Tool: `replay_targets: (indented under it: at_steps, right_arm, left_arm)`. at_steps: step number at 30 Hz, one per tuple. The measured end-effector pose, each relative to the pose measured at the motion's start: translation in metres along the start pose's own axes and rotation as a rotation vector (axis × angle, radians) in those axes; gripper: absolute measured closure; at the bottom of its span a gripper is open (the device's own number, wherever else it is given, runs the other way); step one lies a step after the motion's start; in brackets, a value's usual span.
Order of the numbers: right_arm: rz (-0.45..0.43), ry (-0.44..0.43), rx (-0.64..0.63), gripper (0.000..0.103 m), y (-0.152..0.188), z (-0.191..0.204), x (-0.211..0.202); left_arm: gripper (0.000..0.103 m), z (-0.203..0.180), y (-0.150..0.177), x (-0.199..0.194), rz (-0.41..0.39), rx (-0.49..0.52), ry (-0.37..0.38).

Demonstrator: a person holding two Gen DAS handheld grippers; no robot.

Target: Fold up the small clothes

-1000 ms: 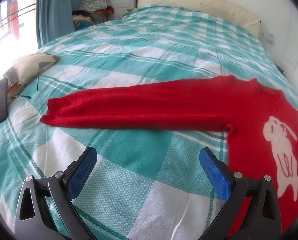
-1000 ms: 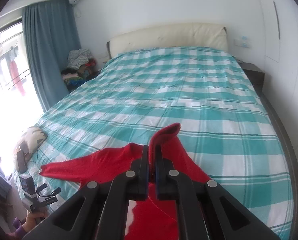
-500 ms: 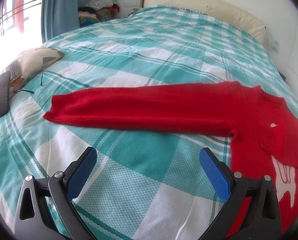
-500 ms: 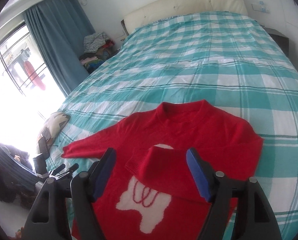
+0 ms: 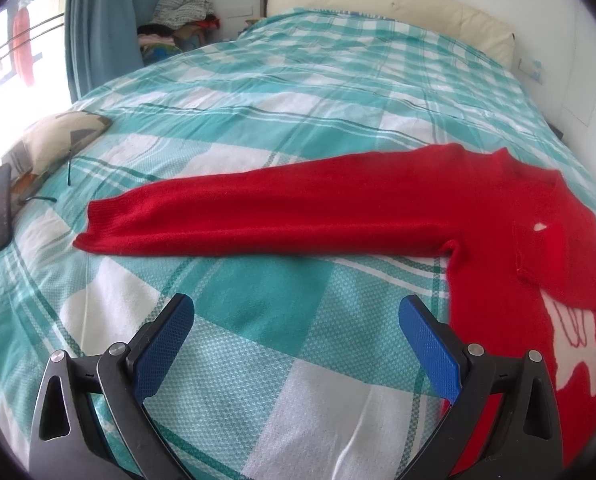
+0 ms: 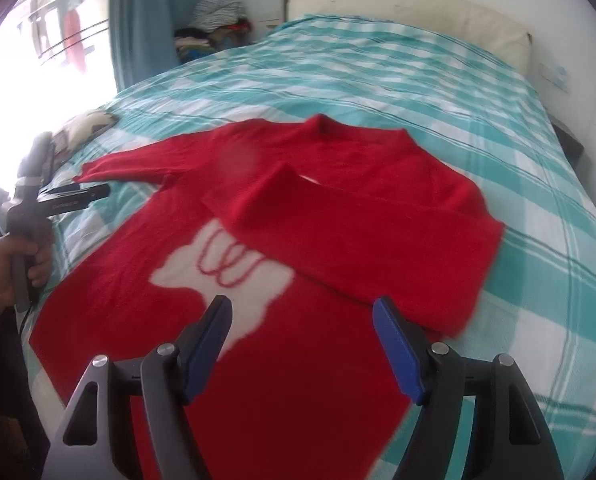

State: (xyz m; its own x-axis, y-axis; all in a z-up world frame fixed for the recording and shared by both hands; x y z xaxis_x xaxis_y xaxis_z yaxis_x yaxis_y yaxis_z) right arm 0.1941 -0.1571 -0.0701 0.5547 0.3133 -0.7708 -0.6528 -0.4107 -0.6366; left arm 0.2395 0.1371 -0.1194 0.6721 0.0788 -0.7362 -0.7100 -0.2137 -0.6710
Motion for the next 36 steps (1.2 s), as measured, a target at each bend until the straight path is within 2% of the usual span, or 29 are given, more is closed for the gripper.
replay_targets:
  at_steps: [3, 5, 8, 11, 13, 14, 15, 17, 19, 22, 24, 25, 26, 28, 30, 36]
  right_arm:
    - [0.026, -0.036, -0.128, 0.052, -0.036, 0.042, 0.036]
    - [0.063, -0.018, -0.197, 0.062, -0.052, 0.058, 0.066]
    - [0.146, 0.047, -0.274, 0.073, -0.064, 0.065, 0.109]
    - [0.203, 0.104, -0.316, 0.075, -0.064, 0.065, 0.14]
    - [0.208, 0.143, -0.332, 0.087, -0.063, 0.063, 0.15]
    - [0.19, 0.155, -0.318, 0.097, -0.064, 0.06, 0.149]
    - [0.162, 0.139, -0.279, 0.097, -0.066, 0.058, 0.144]
    - [0.09, 0.054, -0.204, 0.097, -0.071, 0.058, 0.128]
    - [0.071, -0.041, -0.176, 0.097, -0.069, 0.061, 0.119]
    - [0.142, -0.081, -0.121, 0.09, -0.058, 0.057, 0.122]
    - [0.116, -0.081, -0.055, 0.048, -0.055, 0.047, 0.112]
    - [0.073, -0.08, -0.012, 0.041, -0.054, 0.041, 0.101]
    - [0.032, -0.093, 0.034, 0.038, -0.052, 0.035, 0.088]
    - [-0.015, -0.12, 0.12, 0.038, -0.041, 0.021, 0.064]
    - [-0.043, -0.093, 0.181, 0.037, -0.021, 0.004, 0.038]
    - [-0.042, 0.179, 0.252, 0.033, 0.078, -0.056, -0.035]
  left_arm:
    - [0.001, 0.005, -0.002, 0.0, 0.005, -0.029, 0.013]
    - [0.001, 0.007, -0.004, 0.0, 0.008, -0.039, 0.021]
    - [0.001, 0.01, -0.005, 0.0, 0.015, -0.054, 0.027]
    - [0.001, 0.011, -0.006, 0.001, 0.025, -0.063, 0.032]
    - [0.001, 0.01, -0.006, 0.002, 0.027, -0.058, 0.03]
    - [0.001, 0.01, -0.006, 0.002, 0.027, -0.055, 0.028]
    - [0.001, 0.01, -0.006, 0.002, 0.025, -0.054, 0.027]
    - [0.001, 0.01, -0.006, 0.002, 0.023, -0.054, 0.029]
    - [0.001, 0.01, -0.006, 0.002, 0.025, -0.052, 0.027]
    - [0.001, 0.008, -0.002, 0.004, 0.039, -0.038, 0.021]
    - [0.001, 0.006, 0.001, 0.005, 0.049, -0.031, 0.027]
    - [0.001, 0.006, 0.002, 0.005, 0.052, -0.03, 0.033]
    - [0.001, 0.006, 0.002, 0.004, 0.053, -0.031, 0.037]
    - [0.001, 0.008, 0.001, 0.003, 0.049, -0.04, 0.043]
    - [0.001, 0.01, -0.001, 0.003, 0.049, -0.057, 0.051]
    - [0.001, 0.019, -0.001, 0.008, 0.084, -0.124, 0.085]
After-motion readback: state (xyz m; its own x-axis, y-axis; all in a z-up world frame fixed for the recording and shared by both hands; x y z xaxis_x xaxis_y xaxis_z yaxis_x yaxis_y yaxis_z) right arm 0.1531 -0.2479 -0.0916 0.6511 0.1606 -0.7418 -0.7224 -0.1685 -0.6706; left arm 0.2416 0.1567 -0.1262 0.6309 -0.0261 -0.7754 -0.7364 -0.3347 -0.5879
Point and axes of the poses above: each gripper's, at about its wrist camera, not at the fingertips, and x roughly the way its jaws point, z to its left, y to its underside, the point moved 5 cm from there along x, roughly the way its jaws point, and after that the axes turned 5 degrees about -x, right-handed, at the moved point
